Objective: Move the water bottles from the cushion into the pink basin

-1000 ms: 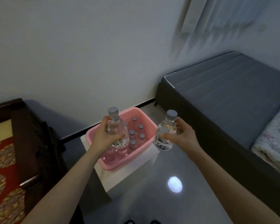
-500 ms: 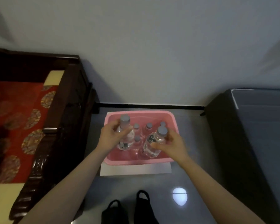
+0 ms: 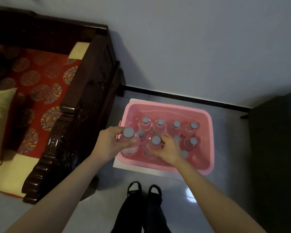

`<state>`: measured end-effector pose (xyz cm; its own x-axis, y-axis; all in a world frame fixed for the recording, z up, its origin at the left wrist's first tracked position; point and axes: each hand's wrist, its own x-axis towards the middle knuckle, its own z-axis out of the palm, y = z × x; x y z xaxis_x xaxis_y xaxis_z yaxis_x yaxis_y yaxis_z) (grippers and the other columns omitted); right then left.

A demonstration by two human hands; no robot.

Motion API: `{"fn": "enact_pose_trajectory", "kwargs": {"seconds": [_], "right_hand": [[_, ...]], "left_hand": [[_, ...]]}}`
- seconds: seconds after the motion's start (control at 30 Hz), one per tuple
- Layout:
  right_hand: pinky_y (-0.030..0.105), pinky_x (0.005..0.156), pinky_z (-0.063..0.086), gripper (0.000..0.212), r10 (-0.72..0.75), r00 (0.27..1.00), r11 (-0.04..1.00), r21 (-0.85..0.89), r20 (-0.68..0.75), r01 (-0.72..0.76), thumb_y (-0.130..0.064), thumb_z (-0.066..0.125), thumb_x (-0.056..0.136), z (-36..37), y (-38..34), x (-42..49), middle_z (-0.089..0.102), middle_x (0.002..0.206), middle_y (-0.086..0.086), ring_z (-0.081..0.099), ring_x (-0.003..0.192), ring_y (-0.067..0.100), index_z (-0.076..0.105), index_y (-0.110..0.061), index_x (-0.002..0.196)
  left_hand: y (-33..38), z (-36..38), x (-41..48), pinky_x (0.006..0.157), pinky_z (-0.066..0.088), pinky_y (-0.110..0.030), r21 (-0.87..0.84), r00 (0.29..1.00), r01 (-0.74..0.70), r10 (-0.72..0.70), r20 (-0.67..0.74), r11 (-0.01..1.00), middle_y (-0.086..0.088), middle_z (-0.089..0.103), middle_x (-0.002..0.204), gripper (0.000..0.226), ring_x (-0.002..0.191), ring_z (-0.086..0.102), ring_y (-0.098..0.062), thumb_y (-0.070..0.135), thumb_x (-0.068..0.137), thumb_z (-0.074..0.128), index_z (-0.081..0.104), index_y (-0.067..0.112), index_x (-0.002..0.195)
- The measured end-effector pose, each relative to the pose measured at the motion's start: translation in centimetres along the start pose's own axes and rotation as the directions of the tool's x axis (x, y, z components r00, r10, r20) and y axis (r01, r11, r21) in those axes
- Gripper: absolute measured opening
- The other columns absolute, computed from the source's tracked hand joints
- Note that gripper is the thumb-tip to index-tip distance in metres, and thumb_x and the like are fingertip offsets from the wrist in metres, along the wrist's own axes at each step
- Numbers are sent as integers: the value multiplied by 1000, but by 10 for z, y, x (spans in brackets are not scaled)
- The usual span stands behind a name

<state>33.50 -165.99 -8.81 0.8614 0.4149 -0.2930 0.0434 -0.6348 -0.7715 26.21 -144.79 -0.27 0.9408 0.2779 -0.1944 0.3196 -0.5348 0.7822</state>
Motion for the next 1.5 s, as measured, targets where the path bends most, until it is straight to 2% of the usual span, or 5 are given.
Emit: {"fn": "enact_pose_trajectory", "kwargs": {"seconds": [0.13,0.27,0.77,1.07,1.5], "right_hand": [[28,55,43,30,-63,997,958,-277,46,74,-42,74,60,4,0,9,61,76,-9,59,71,16,64,-27,84],[32,60,46,22,-90,989,886,-445,116,133,-20,66,71,13,1,12,62,98,1,61,89,27,66,-16,93],[41,77,54,25,84,968,882,-470,236,38,-10,67,75,34,10,21,56,114,8,61,101,33,65,-7,100],[33,66,44,19,65,968,913,-405,241,40,-11,64,78,25,12,13,62,106,17,62,95,36,62,-5,95],[39,63,50,12,66,992,946,-323,106,-28,-7,52,75,16,17,1,60,83,5,58,76,27,62,-4,82]], "left_hand": [[-3,1,7,73,54,-36,105,999,-40,40,5,994,7,69,82,28,82,65,-16,26,64,87,74,20,89],[-5,5,11,65,46,-29,265,992,-121,110,56,957,3,65,77,22,75,56,-14,23,67,83,69,19,85],[-17,31,27,83,46,-37,564,880,-254,-54,471,786,-9,60,101,24,95,58,-27,13,79,60,69,11,101],[-14,64,46,71,47,-43,660,843,-330,-105,528,674,-19,62,88,16,85,61,-39,-7,81,50,53,3,69],[-38,79,57,80,48,-41,698,793,-205,-302,530,686,-23,66,106,20,99,63,-40,4,85,56,67,-2,101]]}}
